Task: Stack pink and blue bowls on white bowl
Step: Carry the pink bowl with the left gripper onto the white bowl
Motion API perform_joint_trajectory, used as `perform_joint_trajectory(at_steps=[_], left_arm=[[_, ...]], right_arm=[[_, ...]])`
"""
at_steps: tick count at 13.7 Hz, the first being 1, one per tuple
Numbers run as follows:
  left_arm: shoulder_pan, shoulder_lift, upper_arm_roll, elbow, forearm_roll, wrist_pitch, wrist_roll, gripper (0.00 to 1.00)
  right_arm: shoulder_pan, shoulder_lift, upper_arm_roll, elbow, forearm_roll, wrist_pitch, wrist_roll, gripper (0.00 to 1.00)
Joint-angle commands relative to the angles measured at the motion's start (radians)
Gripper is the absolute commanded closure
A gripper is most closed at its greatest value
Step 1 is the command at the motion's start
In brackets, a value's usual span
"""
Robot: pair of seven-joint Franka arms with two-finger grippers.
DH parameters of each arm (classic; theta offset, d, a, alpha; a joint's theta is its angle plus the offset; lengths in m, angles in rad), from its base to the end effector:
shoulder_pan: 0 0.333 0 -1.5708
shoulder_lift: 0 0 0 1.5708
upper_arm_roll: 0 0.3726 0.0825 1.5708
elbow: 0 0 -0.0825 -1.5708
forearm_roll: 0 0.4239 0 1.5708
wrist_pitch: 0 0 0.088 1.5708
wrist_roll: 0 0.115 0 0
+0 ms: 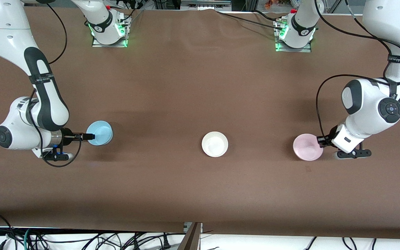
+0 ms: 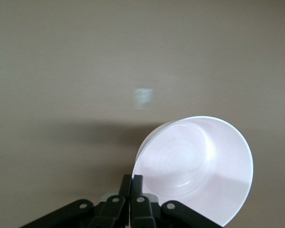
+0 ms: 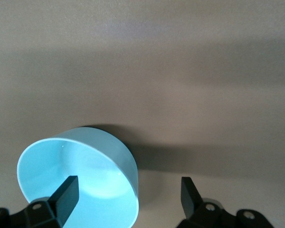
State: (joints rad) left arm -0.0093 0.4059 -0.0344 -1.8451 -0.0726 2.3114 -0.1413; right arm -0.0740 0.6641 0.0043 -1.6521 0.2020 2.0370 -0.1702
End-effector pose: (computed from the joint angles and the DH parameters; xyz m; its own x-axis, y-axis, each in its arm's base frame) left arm 0.6985 -0.0305 0.3310 0.9876 0.1493 0.0481 0.1454 -0.9863 0.0775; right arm 0.7150 -0.0376 0.2148 0.9674 0.0095 -0.2530 -0.0416 -0.9798 -0.1957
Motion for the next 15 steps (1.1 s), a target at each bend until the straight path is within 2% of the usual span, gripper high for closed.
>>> perform_joint_trajectory(at_steps=[1,2,3,6,8,9,10,12,15], left_arm=[[-0.005,-0.022,-0.109,0.012,-0.013,-0.026,-0.206,1.00],[-0.006,-0.016,-0.158,0.012,-0.001,-0.020,-0.298,1.00],[-0.017,-0.010,-0.203,0.015,0.000,-0.010,-0.381,1.00],[-0.128,0.005,-0.213,0.064,0.000,-0.006,-0.584,1.00],[-0.199,0.054,-0.211,0.125,0.000,-0.004,-0.705,1.00],[-0.231,0.083,-0.210,0.154,0.000,-0.003,-0.754,1.00],[-0.257,0.114,-0.206,0.180,0.000,0.006,-0.793,1.00],[-0.306,0.161,-0.202,0.196,0.002,0.081,-0.878,1.00],[-0.353,0.217,-0.202,0.196,0.072,0.163,-0.995,1.00]], right_arm=[[-0.010,-0.012,0.008,-0.028,0.028,0.020,-0.026,0.32],[-0.010,-0.012,0.008,-0.028,0.028,0.020,-0.026,0.47],[-0.010,-0.012,0.008,-0.028,0.028,0.019,-0.026,0.53],[-0.010,-0.012,0.009,-0.028,0.030,0.014,-0.026,0.68],[-0.010,-0.012,0.011,-0.026,0.028,0.008,-0.025,0.84],[-0.010,-0.014,0.013,-0.025,0.028,0.005,-0.025,0.97],[-0.009,-0.014,0.013,-0.025,0.028,0.002,-0.025,1.00],[-0.009,-0.015,0.014,-0.018,0.030,-0.004,-0.025,1.00],[-0.009,-0.024,0.019,0.001,0.042,-0.020,-0.025,1.00]])
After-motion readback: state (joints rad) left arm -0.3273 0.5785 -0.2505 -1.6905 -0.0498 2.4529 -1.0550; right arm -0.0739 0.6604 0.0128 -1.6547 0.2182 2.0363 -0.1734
